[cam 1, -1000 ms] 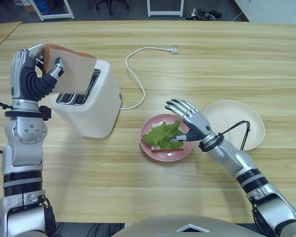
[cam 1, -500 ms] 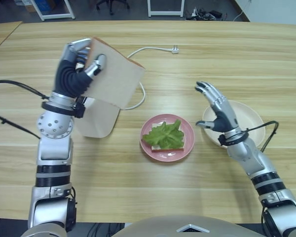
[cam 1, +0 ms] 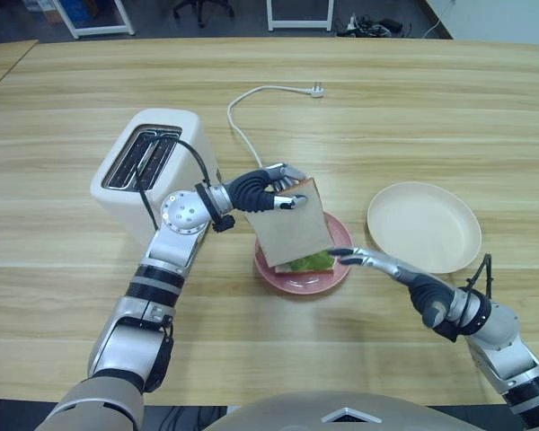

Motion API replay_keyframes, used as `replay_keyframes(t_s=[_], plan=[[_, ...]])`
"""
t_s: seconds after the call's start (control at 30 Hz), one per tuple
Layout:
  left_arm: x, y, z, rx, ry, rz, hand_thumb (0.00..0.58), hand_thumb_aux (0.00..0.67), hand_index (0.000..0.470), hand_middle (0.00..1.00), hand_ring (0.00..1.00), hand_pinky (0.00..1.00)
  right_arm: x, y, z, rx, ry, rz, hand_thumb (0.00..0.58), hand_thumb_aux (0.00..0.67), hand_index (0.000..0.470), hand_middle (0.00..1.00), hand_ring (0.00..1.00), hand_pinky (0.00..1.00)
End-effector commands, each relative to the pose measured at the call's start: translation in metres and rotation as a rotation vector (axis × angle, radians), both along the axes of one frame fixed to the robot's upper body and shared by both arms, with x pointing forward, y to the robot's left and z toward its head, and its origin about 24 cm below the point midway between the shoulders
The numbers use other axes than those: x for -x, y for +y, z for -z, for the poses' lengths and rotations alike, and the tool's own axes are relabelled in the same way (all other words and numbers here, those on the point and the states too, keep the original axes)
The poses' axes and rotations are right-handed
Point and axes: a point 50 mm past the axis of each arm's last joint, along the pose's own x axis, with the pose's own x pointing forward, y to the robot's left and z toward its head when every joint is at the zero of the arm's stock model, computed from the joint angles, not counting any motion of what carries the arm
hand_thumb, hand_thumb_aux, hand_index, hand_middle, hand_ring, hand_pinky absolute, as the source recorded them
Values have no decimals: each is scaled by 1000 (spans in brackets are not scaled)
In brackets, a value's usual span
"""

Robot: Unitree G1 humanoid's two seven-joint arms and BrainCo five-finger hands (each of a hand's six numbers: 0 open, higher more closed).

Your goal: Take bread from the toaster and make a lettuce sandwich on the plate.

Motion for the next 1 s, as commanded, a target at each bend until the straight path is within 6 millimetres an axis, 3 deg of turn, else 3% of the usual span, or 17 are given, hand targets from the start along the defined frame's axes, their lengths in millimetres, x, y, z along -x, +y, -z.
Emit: replay_keyframes(t_s=[0.03, 0.27, 0.53, 0.8, 1.0], plan=[[-12, -18, 3, -76, 35, 74, 580, 670, 470, 1000, 1000, 1000, 6, 14, 9, 50, 22, -80, 0, 0, 0, 0, 0, 0], [-23, -36, 22, -195, 78, 123, 580, 670, 470, 1000, 1000, 1000, 6, 33, 13, 59, 14, -123, 0, 0, 0, 0, 0, 0], [-26, -47, 47, -299, 137, 126, 580, 670, 470, 1000, 1000, 1000, -43, 53, 29, 163, -61, 121, 0, 0, 0, 0, 0, 0], [-24, -52, 71, -377, 197, 85, 580, 670, 470, 1000, 1000, 1000, -55, 60, 69, 427, -118, 206, 0, 0, 0, 0, 0, 0], [-24, -55, 78, -396, 203, 50, 580, 670, 470, 1000, 1000, 1000, -42, 51, 107, 649, -64, 122, 0, 0, 0, 0, 0, 0]])
